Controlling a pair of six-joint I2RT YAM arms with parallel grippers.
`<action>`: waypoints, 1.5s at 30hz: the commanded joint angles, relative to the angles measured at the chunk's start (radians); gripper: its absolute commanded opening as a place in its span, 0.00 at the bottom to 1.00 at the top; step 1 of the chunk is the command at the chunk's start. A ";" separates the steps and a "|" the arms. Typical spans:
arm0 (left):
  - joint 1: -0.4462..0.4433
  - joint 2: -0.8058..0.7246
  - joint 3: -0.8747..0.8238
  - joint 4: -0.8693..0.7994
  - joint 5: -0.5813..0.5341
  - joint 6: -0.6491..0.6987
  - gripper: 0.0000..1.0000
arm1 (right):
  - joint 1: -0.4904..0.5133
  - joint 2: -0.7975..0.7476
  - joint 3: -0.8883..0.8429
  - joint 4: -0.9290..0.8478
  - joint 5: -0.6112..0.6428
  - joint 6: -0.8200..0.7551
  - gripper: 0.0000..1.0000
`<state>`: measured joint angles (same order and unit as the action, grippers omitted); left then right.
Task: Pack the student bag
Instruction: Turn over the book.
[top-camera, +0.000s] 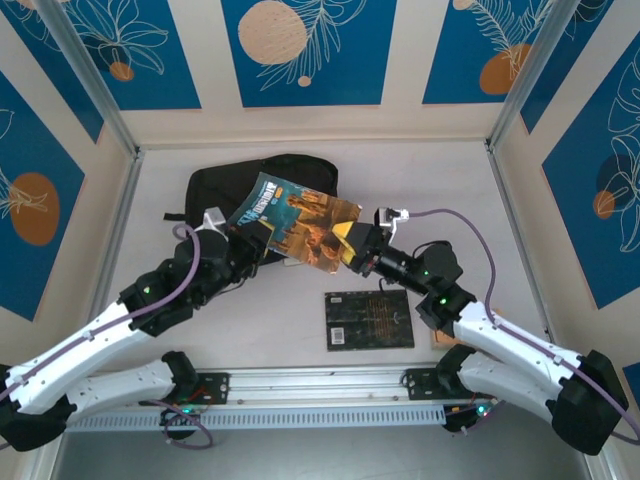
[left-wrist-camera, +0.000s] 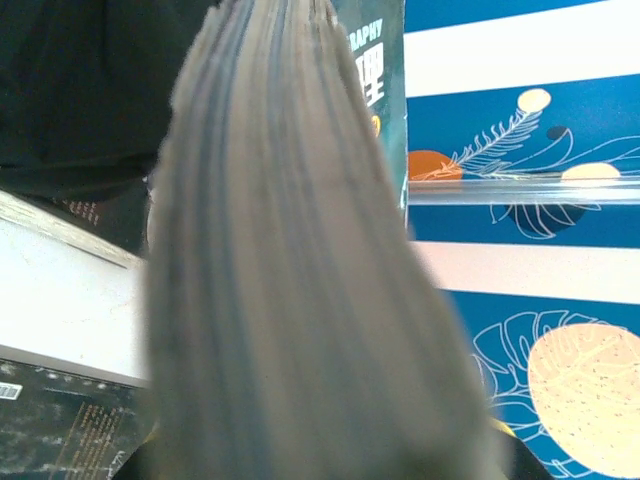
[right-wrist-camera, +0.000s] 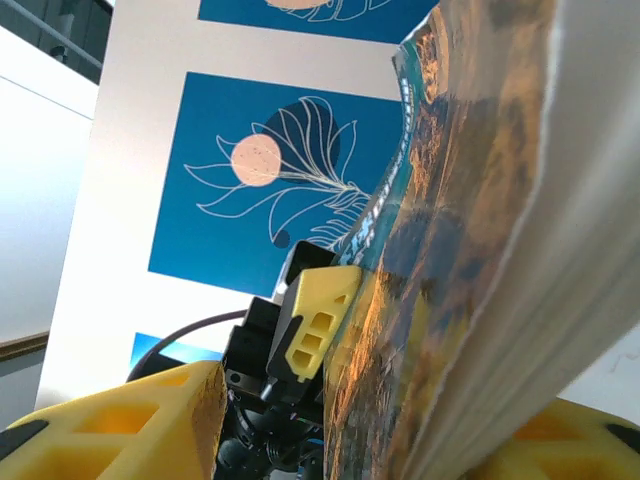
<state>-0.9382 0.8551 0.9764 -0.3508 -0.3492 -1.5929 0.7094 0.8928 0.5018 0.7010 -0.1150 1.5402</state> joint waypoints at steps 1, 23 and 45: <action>0.007 -0.021 -0.030 -0.024 0.071 -0.019 0.00 | -0.025 -0.001 0.038 0.104 0.023 -0.051 0.54; 0.018 -0.129 -0.152 0.119 0.050 0.251 0.85 | -0.120 -0.042 0.021 -0.093 -0.035 -0.098 0.00; 0.284 -0.048 -0.319 0.584 0.651 0.364 0.45 | -0.190 -0.294 -0.110 -0.188 -0.220 -0.053 0.00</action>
<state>-0.6628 0.7940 0.6533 0.1085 0.1776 -1.2274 0.5270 0.6350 0.3809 0.4881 -0.3370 1.4990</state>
